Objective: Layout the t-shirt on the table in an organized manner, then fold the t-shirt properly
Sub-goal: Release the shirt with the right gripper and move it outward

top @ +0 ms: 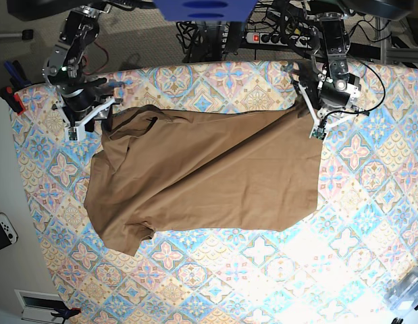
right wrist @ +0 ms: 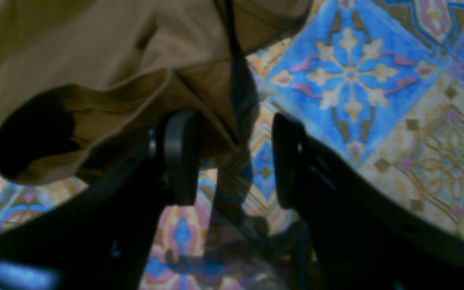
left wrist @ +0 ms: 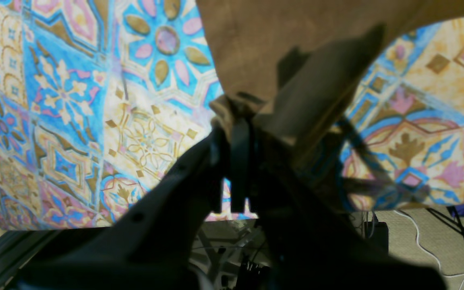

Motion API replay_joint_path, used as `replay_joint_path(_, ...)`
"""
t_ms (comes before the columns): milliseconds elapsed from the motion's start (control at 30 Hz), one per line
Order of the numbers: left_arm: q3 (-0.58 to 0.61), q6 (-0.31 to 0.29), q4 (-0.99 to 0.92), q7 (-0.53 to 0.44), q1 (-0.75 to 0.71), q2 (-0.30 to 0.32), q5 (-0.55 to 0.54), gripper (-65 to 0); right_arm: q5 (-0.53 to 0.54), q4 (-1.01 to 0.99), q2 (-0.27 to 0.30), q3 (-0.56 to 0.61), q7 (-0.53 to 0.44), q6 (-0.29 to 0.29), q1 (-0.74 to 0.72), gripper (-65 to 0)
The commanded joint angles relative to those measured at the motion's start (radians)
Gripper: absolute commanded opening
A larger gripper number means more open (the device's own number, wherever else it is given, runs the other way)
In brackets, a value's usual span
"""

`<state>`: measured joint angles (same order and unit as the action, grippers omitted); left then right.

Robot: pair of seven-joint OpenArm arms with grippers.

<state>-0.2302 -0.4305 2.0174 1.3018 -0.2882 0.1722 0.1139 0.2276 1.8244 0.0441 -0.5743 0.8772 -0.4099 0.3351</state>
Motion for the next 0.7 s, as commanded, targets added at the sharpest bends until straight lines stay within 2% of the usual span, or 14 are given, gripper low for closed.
replay_joint_path(0,-0.002,0.003,0.016,-0.004,0.007,0.005,0.008,-65.0,0.010,0.024,0.009,-0.003,-0.020,-0.005,0.006,-37.6)
replay_joint_path(167,-0.002,0.003,0.016,-0.004,0.007,0.005,0.008,-65.0,0.010,0.059,0.007,0.003,-0.028,-0.007,0.042,-37.6)
replay_joint_path(267,-0.002,0.003,0.016,-0.004,0.007,0.005,0.008,-65.0,0.059,0.076,-0.022,0.000,-0.033,-0.013,0.048,-37.6)
replay_joint_path(400,-0.002,0.003,0.016,-0.004,0.005,0.003,0.005,-65.0,0.106,0.082,-0.026,0.000,-0.112,-0.091,0.048,-37.7)
replay_joint_path(533,-0.002,0.003,0.016,-0.004,0.004,0.003,0.007,-65.0,0.111,0.076,-0.026,0.003,-0.177,-0.093,0.043,-38.9)
replay_joint_path(667,-0.002,0.003,0.016,-0.004,0.004,0.003,0.008,-65.0,0.109,0.074,-0.026,0.000,-0.181,-0.093,0.043,-38.9)
